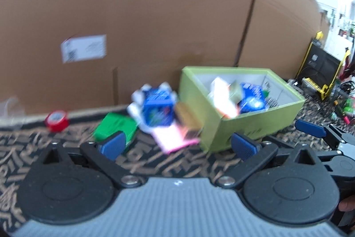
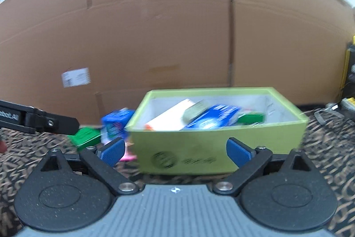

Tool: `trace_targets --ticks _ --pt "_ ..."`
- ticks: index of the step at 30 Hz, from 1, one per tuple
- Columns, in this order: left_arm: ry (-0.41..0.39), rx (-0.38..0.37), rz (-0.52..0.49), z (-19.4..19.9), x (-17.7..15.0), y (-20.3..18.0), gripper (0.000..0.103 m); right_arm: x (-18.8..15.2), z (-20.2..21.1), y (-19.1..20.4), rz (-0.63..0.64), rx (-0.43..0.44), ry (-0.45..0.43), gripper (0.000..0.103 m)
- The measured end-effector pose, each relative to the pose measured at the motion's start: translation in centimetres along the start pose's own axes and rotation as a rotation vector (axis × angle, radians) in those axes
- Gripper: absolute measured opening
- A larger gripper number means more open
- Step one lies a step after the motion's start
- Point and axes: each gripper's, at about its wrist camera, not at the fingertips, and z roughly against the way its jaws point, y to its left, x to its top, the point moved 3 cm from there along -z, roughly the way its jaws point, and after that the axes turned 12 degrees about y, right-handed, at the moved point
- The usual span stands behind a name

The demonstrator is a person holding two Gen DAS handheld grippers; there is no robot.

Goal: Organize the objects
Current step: 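Move both tools back toward the green box and red tape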

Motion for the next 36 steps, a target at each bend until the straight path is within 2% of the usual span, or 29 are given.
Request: trace_targets --ticks 7,14,19,27,33,36 --pt "0.063 0.077 0.105 0.8 -3.2 5.8 0.103 -0.9 -2.2 5.7 0.097 0.135 0.076 0.101" --pt "0.052 0.133 0.187 1.6 -3.4 10.9 0.103 0.9 -5.2 10.4 0.225 0.238 0.070 0.101" --pt "0.054 0.156 0.206 1.1 -2.5 13.7 0.103 2.3 -8.7 13.0 0.320 0.309 0.091 0.101" --pt "0.053 0.148 0.173 -1.0 -0.4 16.7 0.103 4.2 -15.1 16.3 0.472 0.362 0.125 0.101" --pt "0.088 0.168 0.179 -4.5 1.7 18.7 0.102 4.6 -18.5 17.1 0.497 0.350 0.190 0.100" --pt "0.091 0.179 0.179 -6.5 2.9 19.5 0.099 4.8 -18.9 16.5 0.465 0.365 0.223 0.099"
